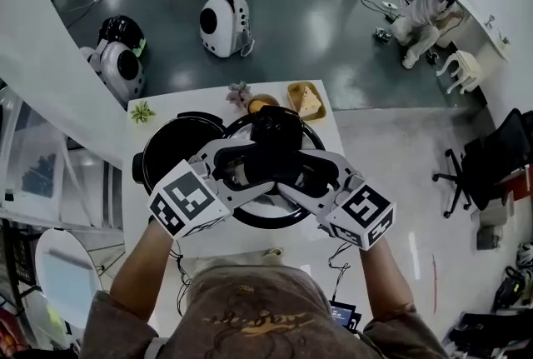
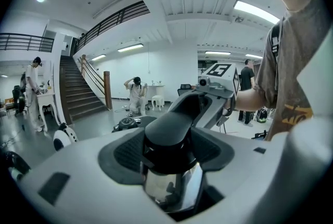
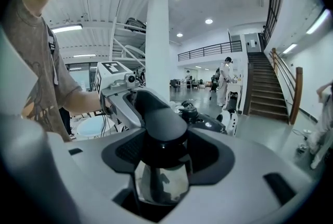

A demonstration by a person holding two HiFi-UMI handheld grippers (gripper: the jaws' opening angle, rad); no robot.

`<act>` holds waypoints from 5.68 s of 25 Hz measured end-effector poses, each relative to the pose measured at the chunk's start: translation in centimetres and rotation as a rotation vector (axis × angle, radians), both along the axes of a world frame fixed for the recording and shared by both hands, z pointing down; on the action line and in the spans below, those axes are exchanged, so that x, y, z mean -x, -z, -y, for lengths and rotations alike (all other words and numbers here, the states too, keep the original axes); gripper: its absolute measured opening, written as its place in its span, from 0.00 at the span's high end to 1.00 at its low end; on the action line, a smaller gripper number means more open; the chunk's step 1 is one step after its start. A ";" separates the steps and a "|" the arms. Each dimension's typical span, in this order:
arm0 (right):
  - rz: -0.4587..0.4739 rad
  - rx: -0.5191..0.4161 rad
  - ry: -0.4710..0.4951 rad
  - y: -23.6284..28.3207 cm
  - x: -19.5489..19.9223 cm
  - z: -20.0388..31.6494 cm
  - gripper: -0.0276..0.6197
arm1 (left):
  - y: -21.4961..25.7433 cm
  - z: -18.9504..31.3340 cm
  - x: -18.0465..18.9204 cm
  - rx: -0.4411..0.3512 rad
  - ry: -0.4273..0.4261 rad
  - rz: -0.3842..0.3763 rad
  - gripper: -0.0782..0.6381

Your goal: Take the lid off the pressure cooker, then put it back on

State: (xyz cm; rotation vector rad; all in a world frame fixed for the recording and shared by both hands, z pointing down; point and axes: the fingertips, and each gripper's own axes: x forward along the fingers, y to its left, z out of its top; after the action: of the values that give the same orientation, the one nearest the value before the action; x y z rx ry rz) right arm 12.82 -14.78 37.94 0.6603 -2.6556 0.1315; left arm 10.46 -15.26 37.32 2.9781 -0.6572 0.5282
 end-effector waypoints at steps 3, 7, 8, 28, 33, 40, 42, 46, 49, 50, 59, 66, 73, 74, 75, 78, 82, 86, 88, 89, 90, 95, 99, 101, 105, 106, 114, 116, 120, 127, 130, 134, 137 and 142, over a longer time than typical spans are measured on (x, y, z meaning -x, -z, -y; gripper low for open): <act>0.005 0.009 -0.018 0.5 2.7 0.0 0.57 | 0.5 0.1 2.7 0.010 -0.016 0.006 0.50; 0.007 0.015 -0.049 0.7 6.4 0.4 0.57 | 0.8 0.5 6.3 0.015 -0.042 0.009 0.50; 0.006 0.017 -0.058 0.6 7.5 0.5 0.57 | 0.7 0.6 7.4 0.017 -0.050 0.008 0.50; 0.037 0.051 -0.226 -0.9 14.3 0.6 0.57 | -0.6 1.1 14.1 0.051 -0.207 0.041 0.50; 0.049 0.058 -0.243 -2.7 17.3 1.2 0.57 | -2.7 1.7 17.0 0.056 -0.231 0.049 0.50; 0.057 0.070 -0.274 -4.1 18.5 1.5 0.57 | -4.1 2.1 18.2 0.055 -0.258 0.061 0.50; 0.051 0.070 -0.286 -4.4 18.6 1.5 0.57 | -4.4 2.2 18.3 0.046 -0.269 0.062 0.50; 0.041 0.088 -0.296 -5.2 18.9 1.8 0.57 | -5.2 2.5 18.6 0.065 -0.280 0.056 0.50; 0.042 0.099 -0.301 -5.4 19.0 1.9 0.57 | -5.4 2.6 18.6 0.077 -0.290 0.043 0.50; 0.045 0.102 -0.303 -5.4 18.9 2.0 0.57 | -5.5 2.7 18.5 0.080 -0.296 0.041 0.50; 0.037 0.099 -0.278 -5.6 18.9 2.1 0.57 | -5.7 2.8 18.5 0.112 -0.281 0.044 0.50; 0.017 0.109 -0.261 -5.7 18.9 2.4 0.57 | -5.8 3.1 18.6 0.131 -0.259 0.014 0.50; 0.013 0.108 -0.259 -5.9 19.0 2.6 0.57 | -6.0 3.2 18.7 0.133 -0.258 0.012 0.50; 0.012 0.106 -0.259 -5.9 19.0 2.6 0.57 | -6.0 3.2 18.7 0.133 -0.260 0.012 0.50; 0.012 0.104 -0.258 -5.9 19.0 2.6 0.57 | -6.1 3.2 18.7 0.133 -0.262 0.011 0.50; 0.012 0.099 -0.259 -5.9 18.9 2.6 0.57 | -6.0 3.2 18.6 0.134 -0.260 0.012 0.50; 0.010 0.089 -0.263 -5.9 19.0 2.5 0.57 | -6.0 3.1 18.7 0.138 -0.254 0.017 0.50; 0.008 0.088 -0.261 -5.9 19.0 2.6 0.57 | -5.9 3.2 18.7 0.132 -0.251 0.014 0.50; 0.008 0.091 -0.256 -5.9 19.0 2.4 0.58 | -6.0 3.1 18.7 0.130 -0.247 0.013 0.50; 0.009 0.092 -0.253 -5.9 19.0 2.4 0.58 | -6.0 3.0 18.8 0.129 -0.244 0.013 0.50; 0.010 0.093 -0.249 -5.8 19.0 2.4 0.58 | -5.9 3.0 18.8 0.126 -0.240 0.013 0.50; 0.015 0.105 -0.218 -5.6 18.6 2.3 0.58 | -5.7 2.9 18.4 0.116 -0.212 0.013 0.49; 0.013 0.120 -0.174 -5.8 18.5 2.2 0.58 | -5.9 2.7 18.4 0.125 -0.168 0.013 0.49; 0.010 0.126 -0.143 -5.7 18.4 2.2 0.58 | -5.7 2.7 18.3 0.123 -0.136 0.013 0.49; 0.007 0.128 -0.085 -5.7 18.0 2.3 0.58 | -5.6 2.6 18.0 0.119 -0.077 0.013 0.49; 0.006 0.127 -0.068 -5.7 18.0 2.3 0.58 | -5.7 2.5 18.0 0.120 -0.060 0.011 0.49; -0.009 0.120 0.093 -5.9 18.0 2.7 0.58 | -5.8 2.5 18.1 0.117 0.106 -0.006 0.49; -0.012 0.120 0.133 -5.9 18.0 2.9 0.58 | -5.8 2.6 18.2 0.114 0.147 -0.009 0.49; -0.017 0.119 0.205 -5.8 18.2 2.9 0.58 | -5.6 2.4 18.3 0.106 0.226 -0.013 0.49; -0.024 0.116 0.328 -5.7 18.2 2.9 0.58 | -5.6 2.1 18.4 0.101 0.357 -0.019 0.49; -0.024 0.119 0.363 -5.8 18.3 3.0 0.58 | -5.6 2.0 18.4 0.099 0.398 -0.019 0.49; -0.022 0.119 0.387 -5.9 18.4 2.9 0.58 | -5.7 1.9 18.5 0.096 0.425 -0.018 0.49; -0.018 0.103 0.381 -5.8 18.4 2.9 0.57 | -5.7 1.8 18.6 0.084 0.432 -0.018 0.49; 0.003 0.047 0.343 -5.7 18.3 3.0 0.57 | -5.4 1.4 19.2 0.033 0.537 -0.015 0.49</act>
State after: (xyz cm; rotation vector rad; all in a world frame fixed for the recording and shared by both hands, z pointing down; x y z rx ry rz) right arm -5.53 -17.74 43.64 0.1829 -2.7128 0.0972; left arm -8.70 -16.67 42.76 2.6007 -1.3624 0.4617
